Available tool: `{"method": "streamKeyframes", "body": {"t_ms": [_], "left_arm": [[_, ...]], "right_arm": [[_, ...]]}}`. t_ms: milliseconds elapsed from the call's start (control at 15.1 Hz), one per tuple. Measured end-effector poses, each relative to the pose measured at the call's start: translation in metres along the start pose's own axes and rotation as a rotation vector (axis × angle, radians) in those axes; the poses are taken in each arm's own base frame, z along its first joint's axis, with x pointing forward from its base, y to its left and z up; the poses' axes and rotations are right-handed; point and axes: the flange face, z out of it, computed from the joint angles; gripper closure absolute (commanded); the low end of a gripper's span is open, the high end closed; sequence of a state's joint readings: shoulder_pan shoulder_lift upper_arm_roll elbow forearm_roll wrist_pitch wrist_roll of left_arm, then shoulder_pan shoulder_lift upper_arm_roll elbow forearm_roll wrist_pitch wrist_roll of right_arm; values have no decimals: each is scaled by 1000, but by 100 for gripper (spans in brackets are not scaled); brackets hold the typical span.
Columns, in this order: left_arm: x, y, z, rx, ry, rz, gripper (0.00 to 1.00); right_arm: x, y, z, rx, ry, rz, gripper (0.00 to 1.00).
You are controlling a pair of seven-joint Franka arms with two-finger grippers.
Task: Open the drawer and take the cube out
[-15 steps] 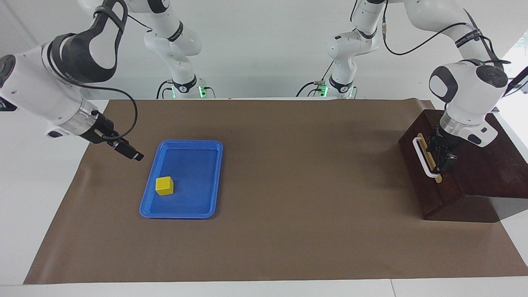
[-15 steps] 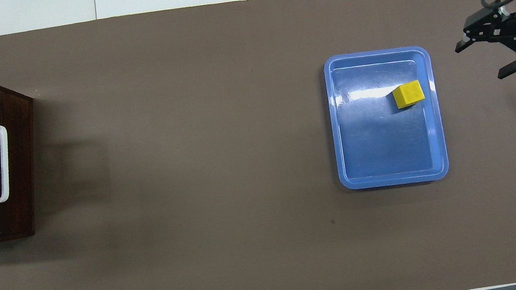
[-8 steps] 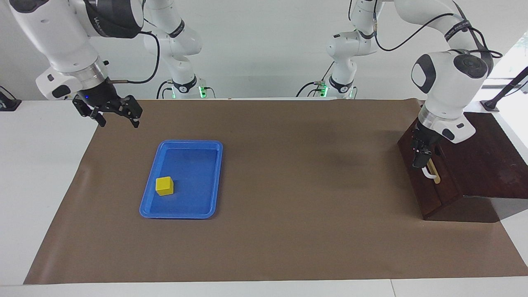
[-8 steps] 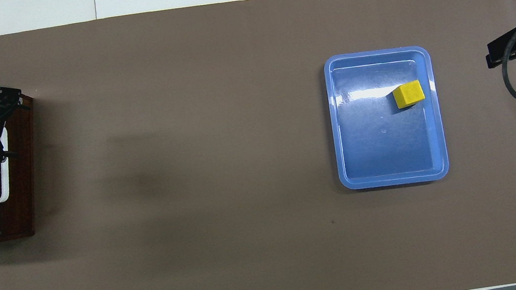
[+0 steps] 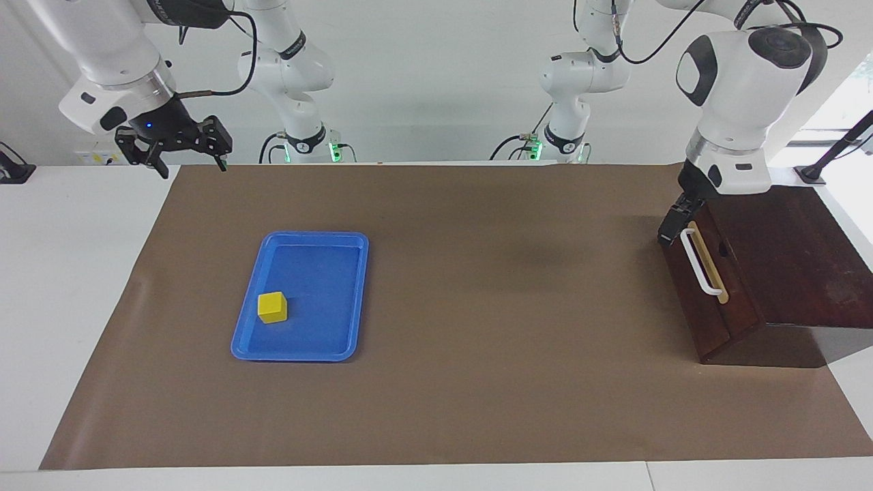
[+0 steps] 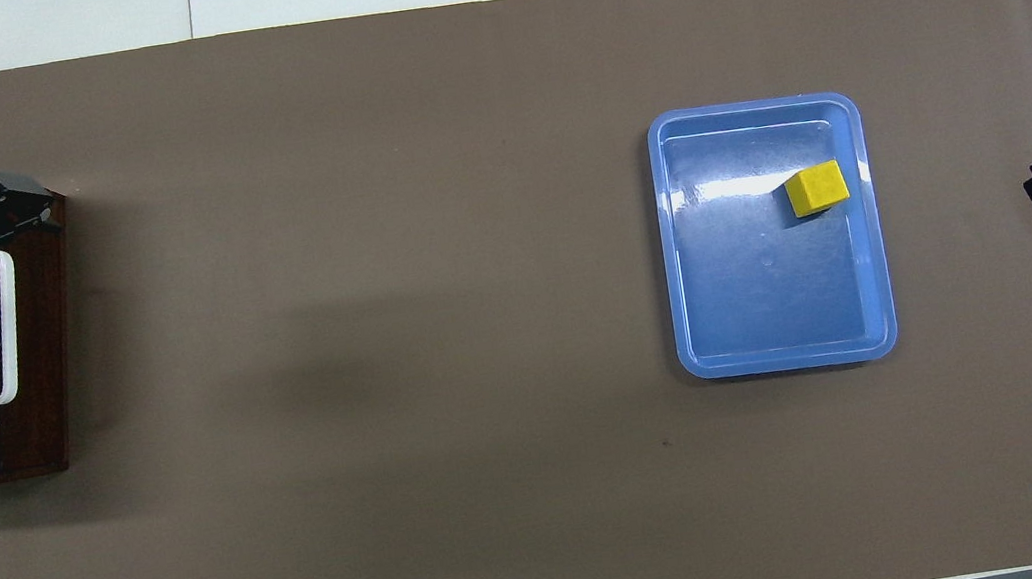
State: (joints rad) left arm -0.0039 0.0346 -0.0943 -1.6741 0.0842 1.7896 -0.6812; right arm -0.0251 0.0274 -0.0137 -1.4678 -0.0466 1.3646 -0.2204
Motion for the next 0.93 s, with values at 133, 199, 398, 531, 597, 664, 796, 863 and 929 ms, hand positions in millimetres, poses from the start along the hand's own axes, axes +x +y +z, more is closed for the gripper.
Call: {"method": "streamKeyframes", "body": {"t_ms": [133,199,398,531,597,664,796,863,929], "left_arm": [[6,-12,-6,7,-5,110,0],[9,-17,-8,9,-9,155,0],[9,-23,-10,7,-23,231,0],[4,-19,-14,-25,-36,245,0],[1,-15,-16,-32,-36,253,0],[-2,-11,-17,-36,-36,261,0],[-8,-5,-20,-41,-36,275,0],[-11,-2,-20,-42,-36,281,0],[-12,-1,-21,-41,-38,285,0]], "right_arm": [[-3,6,14,8,-25,11,0],[-3,8,21,9,-27,16,0],[3,16,35,6,-6,27,0],[5,24,35,12,14,40,0],[5,27,32,15,21,46,0],[4,28,31,17,24,49,0],[4,28,31,19,22,49,0],[5,28,33,20,18,48,0],[6,28,34,20,16,49,0]]}}
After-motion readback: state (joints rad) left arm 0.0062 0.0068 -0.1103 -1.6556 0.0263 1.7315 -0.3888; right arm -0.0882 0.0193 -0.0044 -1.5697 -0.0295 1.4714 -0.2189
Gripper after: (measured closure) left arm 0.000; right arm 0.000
